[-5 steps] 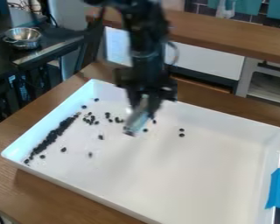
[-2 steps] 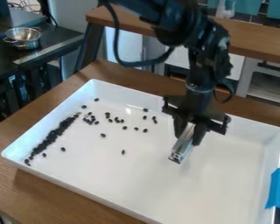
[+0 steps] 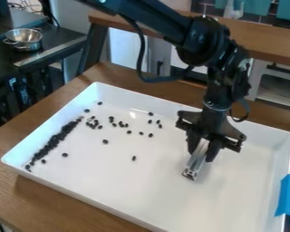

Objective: Sweep into pile

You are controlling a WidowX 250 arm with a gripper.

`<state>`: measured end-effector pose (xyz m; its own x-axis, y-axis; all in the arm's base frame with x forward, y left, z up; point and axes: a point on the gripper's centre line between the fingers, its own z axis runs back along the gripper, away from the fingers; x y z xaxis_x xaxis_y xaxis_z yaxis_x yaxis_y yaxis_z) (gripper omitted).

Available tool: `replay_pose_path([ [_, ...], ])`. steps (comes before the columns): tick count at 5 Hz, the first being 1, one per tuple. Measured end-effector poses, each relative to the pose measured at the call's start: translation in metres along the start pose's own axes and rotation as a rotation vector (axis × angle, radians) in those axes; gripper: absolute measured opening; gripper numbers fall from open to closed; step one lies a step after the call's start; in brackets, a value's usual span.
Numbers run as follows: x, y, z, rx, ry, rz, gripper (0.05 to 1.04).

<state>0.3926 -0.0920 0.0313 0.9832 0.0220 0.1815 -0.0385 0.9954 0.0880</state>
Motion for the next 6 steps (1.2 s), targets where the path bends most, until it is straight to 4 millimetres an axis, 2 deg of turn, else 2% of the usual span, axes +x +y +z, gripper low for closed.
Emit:
replay_pose_path([
  [2,0.008,0.025,-0.010,0.005,-0.001,0.037,0.371],
  [3,0.005,0.036,-0.014,0.000,0.005,0.041,0.371],
  [6,-0.001,0.110,-0.020,0.003,0.024,0.074,0.371],
])
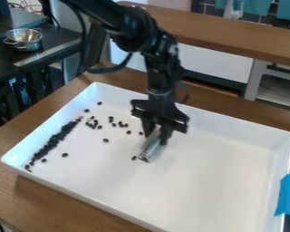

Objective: Sweep into pile

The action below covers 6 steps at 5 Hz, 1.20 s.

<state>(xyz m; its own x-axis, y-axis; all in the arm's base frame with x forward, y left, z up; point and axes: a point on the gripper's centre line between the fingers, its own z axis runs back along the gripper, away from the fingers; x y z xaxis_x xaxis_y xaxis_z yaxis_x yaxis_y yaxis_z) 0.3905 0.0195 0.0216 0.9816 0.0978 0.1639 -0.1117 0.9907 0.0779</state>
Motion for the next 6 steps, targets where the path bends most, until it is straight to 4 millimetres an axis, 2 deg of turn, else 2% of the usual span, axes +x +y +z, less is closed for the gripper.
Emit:
replay_pose_path([
  [1,0.004,0.026,-0.003,0.000,0.018,0.011,0.371],
  [2,0.006,0.036,-0.005,0.003,0.023,-0.007,0.371],
  [3,0.002,0.072,-0.007,0.005,0.034,0.059,0.371],
  [4,-0.001,0.095,-0.008,0.010,0.037,0.107,0.371],
  [6,-0.015,0.118,-0.006,0.028,0.105,0.273,0.371],
])
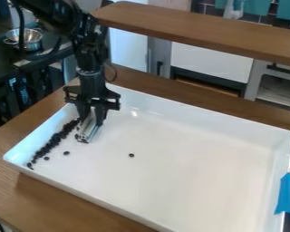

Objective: Sweep into pile

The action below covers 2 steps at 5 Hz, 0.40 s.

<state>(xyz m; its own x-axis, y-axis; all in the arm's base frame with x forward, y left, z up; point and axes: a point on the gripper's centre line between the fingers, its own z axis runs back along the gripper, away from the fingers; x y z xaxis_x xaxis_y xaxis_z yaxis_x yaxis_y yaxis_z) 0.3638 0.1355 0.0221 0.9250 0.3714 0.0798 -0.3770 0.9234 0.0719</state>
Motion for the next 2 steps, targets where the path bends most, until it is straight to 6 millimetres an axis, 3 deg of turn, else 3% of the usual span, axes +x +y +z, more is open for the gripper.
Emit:
replay_pose_path([
  [2,-0.0162,0.0013,0.0042,-0.019,0.055,0.088,0.371],
])
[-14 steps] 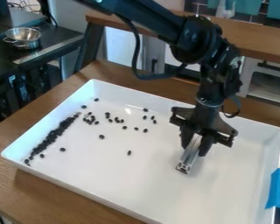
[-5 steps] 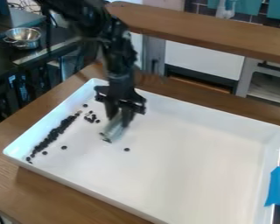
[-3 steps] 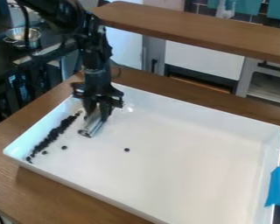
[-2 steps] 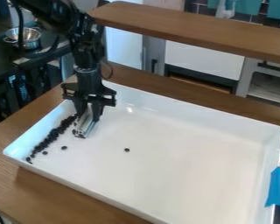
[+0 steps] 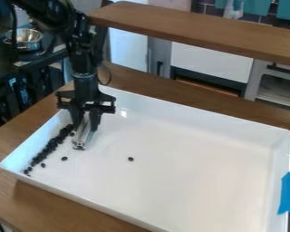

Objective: Sweep into pile

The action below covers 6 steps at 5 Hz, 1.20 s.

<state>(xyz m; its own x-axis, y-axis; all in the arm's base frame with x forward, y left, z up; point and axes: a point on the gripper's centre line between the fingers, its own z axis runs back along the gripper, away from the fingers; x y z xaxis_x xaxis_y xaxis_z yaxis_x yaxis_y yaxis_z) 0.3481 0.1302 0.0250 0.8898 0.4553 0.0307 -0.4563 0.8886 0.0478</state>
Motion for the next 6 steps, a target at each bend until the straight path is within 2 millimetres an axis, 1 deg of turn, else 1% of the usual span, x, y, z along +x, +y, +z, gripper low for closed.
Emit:
replay_pose_path([
  [1,-0.011,-0.017,0.036,-0.089,-0.028,0.005,0.371],
  [2,-0.036,-0.050,0.068,-0.157,-0.051,-0.056,0.371],
  [3,-0.051,-0.084,0.074,-0.170,-0.073,-0.113,0.371],
  [4,-0.062,-0.117,0.064,-0.142,-0.100,-0.153,0.371],
  [5,-0.065,-0.135,0.039,-0.092,-0.109,-0.162,0.371],
  [6,-0.061,-0.130,0.016,-0.045,-0.126,-0.157,0.371],
])
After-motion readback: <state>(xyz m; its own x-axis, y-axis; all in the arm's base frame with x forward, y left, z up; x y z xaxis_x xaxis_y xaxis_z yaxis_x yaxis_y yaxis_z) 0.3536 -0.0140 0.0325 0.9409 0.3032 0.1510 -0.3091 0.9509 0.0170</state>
